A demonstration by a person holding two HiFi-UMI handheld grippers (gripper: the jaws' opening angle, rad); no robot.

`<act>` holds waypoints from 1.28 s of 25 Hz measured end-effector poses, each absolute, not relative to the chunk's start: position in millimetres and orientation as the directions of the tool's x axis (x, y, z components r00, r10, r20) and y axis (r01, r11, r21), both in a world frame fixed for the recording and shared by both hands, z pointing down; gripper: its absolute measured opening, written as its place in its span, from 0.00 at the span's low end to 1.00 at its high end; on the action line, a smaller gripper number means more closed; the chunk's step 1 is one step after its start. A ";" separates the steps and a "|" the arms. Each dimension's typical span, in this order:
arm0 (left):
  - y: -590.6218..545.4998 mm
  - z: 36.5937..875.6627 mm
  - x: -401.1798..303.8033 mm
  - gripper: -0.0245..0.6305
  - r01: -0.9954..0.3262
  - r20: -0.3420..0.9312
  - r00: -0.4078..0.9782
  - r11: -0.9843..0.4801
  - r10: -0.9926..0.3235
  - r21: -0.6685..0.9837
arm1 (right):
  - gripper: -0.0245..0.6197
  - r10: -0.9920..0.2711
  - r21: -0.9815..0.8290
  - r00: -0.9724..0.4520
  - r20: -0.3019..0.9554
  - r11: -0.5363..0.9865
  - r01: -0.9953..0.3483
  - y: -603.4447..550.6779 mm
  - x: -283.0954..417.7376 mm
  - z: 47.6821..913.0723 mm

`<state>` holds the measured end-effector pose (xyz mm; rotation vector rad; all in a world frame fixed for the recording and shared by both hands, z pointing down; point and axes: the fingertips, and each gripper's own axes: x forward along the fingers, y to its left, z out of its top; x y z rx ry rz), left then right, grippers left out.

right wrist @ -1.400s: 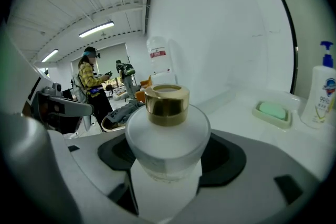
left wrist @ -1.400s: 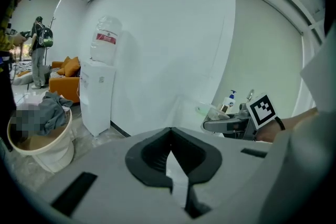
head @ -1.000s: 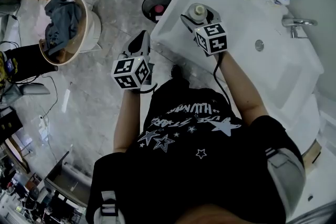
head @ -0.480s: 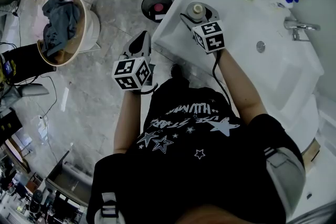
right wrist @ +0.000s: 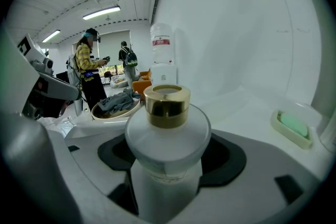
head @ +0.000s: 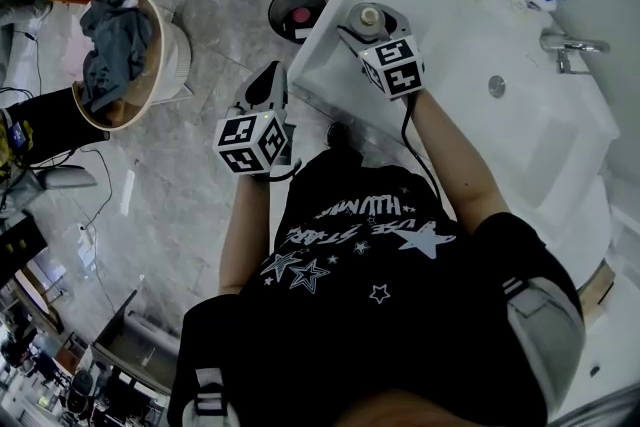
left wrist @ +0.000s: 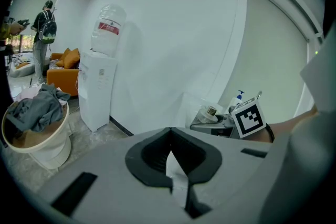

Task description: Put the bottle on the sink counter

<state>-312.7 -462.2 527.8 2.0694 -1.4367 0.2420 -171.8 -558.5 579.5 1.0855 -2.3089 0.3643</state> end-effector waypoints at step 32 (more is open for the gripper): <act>-366.6 485.5 -228.4 0.05 -0.926 0.441 0.353 -0.240 -0.825 0.292 | 0.32 -0.600 -0.095 -0.582 0.549 0.647 -0.756 -454.4 -88.7 532.0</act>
